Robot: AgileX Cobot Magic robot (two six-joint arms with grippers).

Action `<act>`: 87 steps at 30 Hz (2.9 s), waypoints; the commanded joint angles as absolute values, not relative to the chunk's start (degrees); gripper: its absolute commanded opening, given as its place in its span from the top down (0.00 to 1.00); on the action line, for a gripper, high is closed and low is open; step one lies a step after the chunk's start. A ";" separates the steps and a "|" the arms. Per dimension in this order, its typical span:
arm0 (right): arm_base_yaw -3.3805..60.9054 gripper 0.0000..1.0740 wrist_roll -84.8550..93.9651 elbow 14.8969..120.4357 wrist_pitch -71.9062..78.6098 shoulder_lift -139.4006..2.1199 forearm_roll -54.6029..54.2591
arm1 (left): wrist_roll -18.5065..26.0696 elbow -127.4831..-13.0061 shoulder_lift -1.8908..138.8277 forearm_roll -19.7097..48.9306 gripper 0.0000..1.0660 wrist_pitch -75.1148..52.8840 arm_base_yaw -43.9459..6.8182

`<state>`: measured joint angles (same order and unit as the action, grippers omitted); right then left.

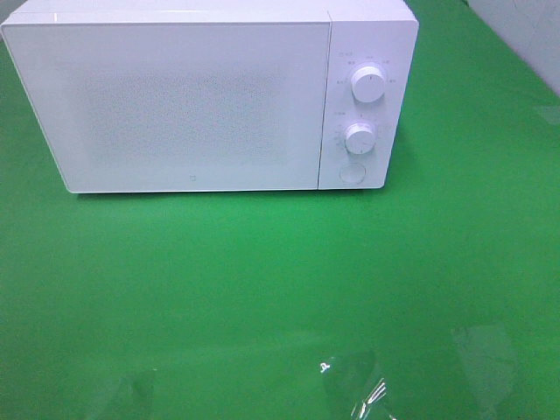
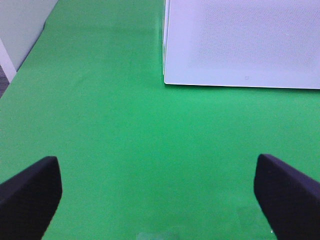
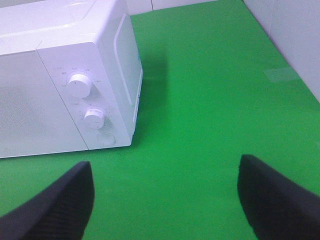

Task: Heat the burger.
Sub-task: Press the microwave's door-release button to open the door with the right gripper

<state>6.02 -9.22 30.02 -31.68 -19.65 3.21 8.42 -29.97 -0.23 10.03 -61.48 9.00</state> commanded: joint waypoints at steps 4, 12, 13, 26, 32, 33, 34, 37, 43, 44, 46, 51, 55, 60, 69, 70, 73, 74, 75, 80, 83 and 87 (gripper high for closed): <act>5.67 0.29 -9.05 28.30 -23.49 -25.15 4.47 | 8.14 -29.74 -0.52 10.37 0.09 -61.54 8.59; 5.67 0.29 -9.11 20.05 1.03 -33.58 4.35 | 8.14 -29.74 -0.52 10.37 0.09 -61.54 8.59; 5.67 0.29 -9.11 20.05 1.03 -33.58 4.35 | 8.14 -29.74 -0.52 10.37 0.09 -61.54 8.59; 5.67 0.29 -10.49 15.76 26.87 -50.42 4.35 | 8.14 -29.74 -0.52 10.37 0.09 -61.54 8.59; 5.67 0.29 -6.88 15.76 36.21 -61.59 1.66 | 8.14 -29.74 -0.52 10.37 0.09 -61.54 8.59; 5.67 0.29 -6.88 15.76 36.21 -61.59 1.66 | 8.14 -29.74 -0.52 10.37 0.09 -61.54 8.59; 5.67 0.29 -4.81 15.76 38.85 -64.86 -0.69 | 8.14 -29.74 -0.52 10.37 0.09 -61.54 8.59; 5.67 0.29 -2.01 15.64 43.26 -69.39 -5.04 | 8.14 -29.74 -0.52 10.37 0.09 -61.54 8.59; 11.23 0.29 3.90 14.95 48.36 -72.88 -12.49 | 8.14 -29.74 -0.52 10.37 0.09 -61.54 8.59; 13.06 0.29 5.90 14.67 49.73 -73.80 -14.61 | 8.14 -29.74 -0.52 10.37 0.09 -61.54 8.59; 16.56 0.29 9.40 14.44 52.60 -75.46 -18.68 | 8.14 -29.74 -0.52 10.37 0.09 -61.54 8.59; 25.38 0.29 15.30 14.44 59.59 -80.10 -27.39 | 8.14 -29.74 -0.52 10.37 0.09 -61.54 8.59; 31.11 0.29 15.58 14.50 64.40 -83.54 -32.26 | 8.14 -29.74 -0.52 10.37 0.09 -61.54 8.59; 37.87 0.29 15.41 14.67 68.53 -87.89 -36.38 | 8.14 -29.74 -0.52 10.37 0.09 -61.54 8.59; 46.58 0.29 15.41 17.99 69.61 -95.00 -43.43 | 8.14 -29.74 -0.52 10.37 0.09 -61.54 8.59; 47.33 0.29 15.41 18.96 69.56 -96.03 -43.89 | 8.14 -29.74 -0.52 10.37 0.09 -61.54 8.59; 47.67 0.29 15.41 20.45 69.21 -97.46 -43.77 | 8.14 -29.74 -0.52 10.37 0.09 -61.54 8.59; 47.67 0.29 15.41 20.45 69.21 -97.46 -43.77 | 8.14 -29.74 -0.52 10.37 0.09 -61.54 8.59; 47.67 0.29 15.41 21.43 68.12 -98.32 -43.83 | 8.14 -29.74 -0.52 10.37 0.09 -61.54 8.59; 47.67 0.29 15.01 21.89 67.67 -98.61 -43.72 | 8.14 -29.74 -0.52 10.37 0.09 -61.54 8.59; 47.67 0.29 12.89 21.89 66.75 -98.61 -43.77 | 8.14 -29.74 -0.52 10.37 0.09 -61.54 8.59; 47.67 0.29 7.28 21.89 65.26 -98.61 -43.66 | 8.14 -29.74 -0.52 10.37 0.09 -61.54 8.59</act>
<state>47.50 12.15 21.31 66.69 -98.49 -43.66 8.42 -29.97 -0.23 10.03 -61.48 9.00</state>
